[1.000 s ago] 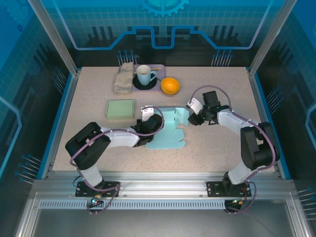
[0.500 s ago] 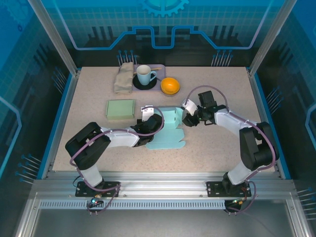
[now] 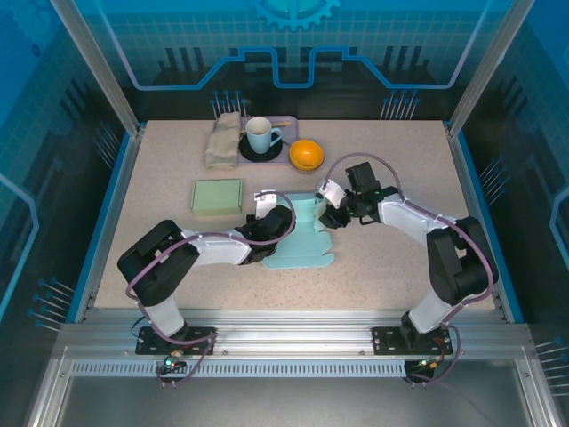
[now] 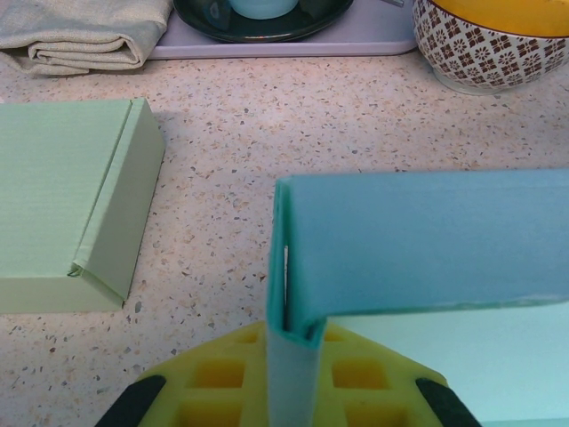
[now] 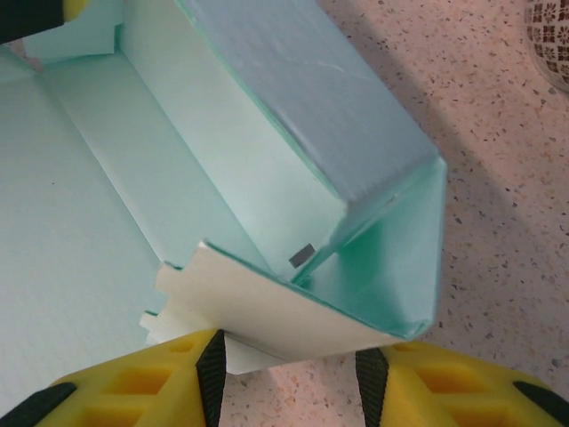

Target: Fold the paper box

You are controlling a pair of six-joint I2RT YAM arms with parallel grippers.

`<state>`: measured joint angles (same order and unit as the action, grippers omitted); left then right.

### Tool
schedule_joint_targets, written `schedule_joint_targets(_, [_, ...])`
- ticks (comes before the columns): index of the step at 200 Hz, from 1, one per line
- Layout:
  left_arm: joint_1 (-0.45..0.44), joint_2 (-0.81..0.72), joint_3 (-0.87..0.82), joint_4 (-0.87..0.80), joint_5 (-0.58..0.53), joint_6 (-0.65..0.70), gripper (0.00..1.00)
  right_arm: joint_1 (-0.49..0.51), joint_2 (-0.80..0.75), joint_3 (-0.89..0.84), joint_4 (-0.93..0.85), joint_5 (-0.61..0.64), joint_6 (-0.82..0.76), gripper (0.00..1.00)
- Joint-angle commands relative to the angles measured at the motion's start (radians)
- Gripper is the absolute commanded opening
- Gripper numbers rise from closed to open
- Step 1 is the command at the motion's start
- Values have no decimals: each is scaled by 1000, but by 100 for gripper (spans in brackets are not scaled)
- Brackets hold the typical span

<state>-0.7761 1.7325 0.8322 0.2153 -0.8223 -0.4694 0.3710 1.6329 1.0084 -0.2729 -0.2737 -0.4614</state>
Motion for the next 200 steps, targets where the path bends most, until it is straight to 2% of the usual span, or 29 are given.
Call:
schedule_joint_targets(1, [-8,-25,-8,22,7,6,0,32,10,28,-10,-8,29,44])
schedule_joint_targets(38, [-7,-33,1,-8,16,-19,0,75,21,60,-31,54,80,44])
schedule_joint_targets(60, [-8,-39,40,-112,49,-99,0,84,32,73,-2,70,166,41])
schedule_joint_targets(92, [-9,-55,69,-228,78,-205,0,102,56,95,5,178,217,40])
schedule_joint_targets(148, [-9,-97,136,-367,136,-296,0,131,59,104,23,188,280,40])
schedule_joint_targets(175, [-8,-125,130,-366,167,-327,0,137,46,81,44,199,294,39])
schedule_joint_targets(200, [-8,-143,131,-378,182,-342,1,142,23,51,64,253,298,30])
